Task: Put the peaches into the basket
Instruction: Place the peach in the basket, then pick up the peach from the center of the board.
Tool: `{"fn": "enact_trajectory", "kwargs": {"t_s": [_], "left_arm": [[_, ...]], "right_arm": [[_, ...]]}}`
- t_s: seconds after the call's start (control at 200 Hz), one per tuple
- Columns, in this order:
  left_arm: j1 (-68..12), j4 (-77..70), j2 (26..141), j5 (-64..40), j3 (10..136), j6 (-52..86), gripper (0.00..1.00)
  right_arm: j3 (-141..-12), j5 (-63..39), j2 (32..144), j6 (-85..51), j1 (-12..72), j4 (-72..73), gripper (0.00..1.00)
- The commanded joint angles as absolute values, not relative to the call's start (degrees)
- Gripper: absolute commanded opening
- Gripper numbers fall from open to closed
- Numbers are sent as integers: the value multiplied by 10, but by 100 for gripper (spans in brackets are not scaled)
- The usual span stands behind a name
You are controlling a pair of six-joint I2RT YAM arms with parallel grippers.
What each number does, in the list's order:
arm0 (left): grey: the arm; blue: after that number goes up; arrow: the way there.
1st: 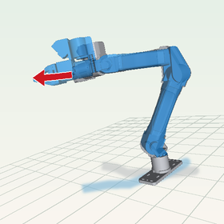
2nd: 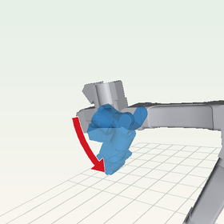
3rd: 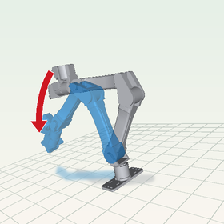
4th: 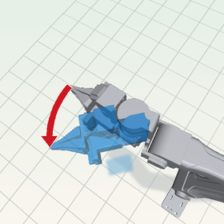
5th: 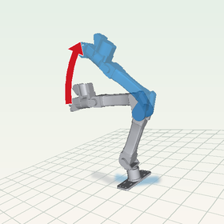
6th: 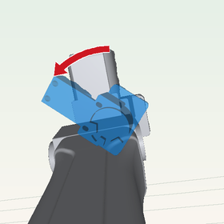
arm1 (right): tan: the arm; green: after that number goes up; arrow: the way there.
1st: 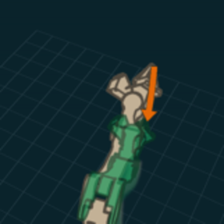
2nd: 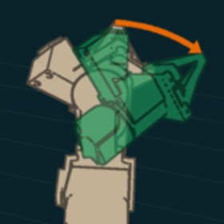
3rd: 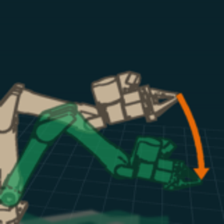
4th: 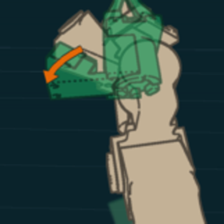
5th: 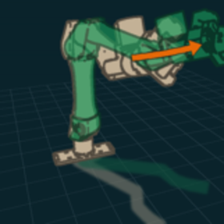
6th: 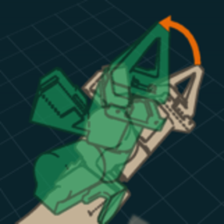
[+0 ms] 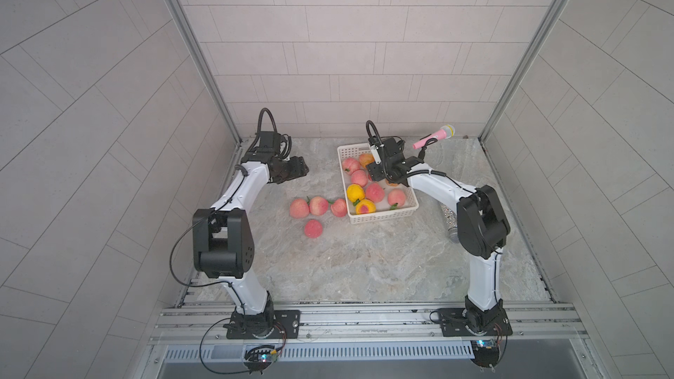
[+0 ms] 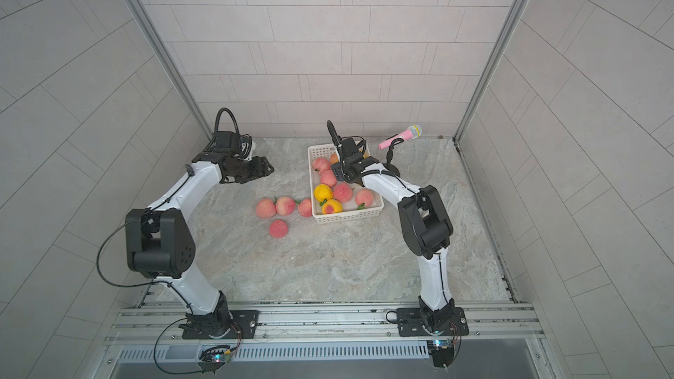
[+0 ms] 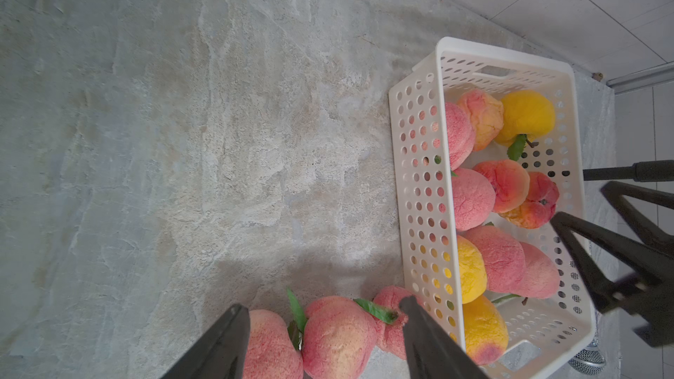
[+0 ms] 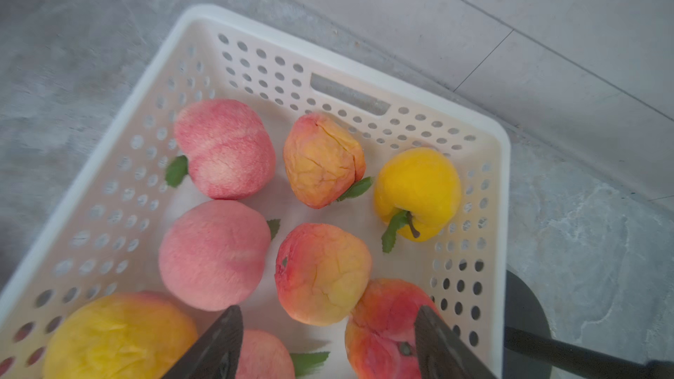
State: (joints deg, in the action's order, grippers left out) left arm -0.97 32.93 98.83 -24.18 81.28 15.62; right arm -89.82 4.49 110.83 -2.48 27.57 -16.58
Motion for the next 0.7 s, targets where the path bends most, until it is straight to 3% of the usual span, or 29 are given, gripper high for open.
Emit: {"fn": "enact_trajectory", "kwargs": {"t_s": [0.0,0.425,0.695], "left_arm": [[-5,336,986,-233,809,149,73],[-14,359,914,-170,734,170,72],[-34,359,860,-133,625,196,73]], "right_arm": [[-850,26,1031,-48,287,-144,76],[-560,-33,754,-125,329,-85,73],[-505,-56,726,-136,337,-67,73]]}}
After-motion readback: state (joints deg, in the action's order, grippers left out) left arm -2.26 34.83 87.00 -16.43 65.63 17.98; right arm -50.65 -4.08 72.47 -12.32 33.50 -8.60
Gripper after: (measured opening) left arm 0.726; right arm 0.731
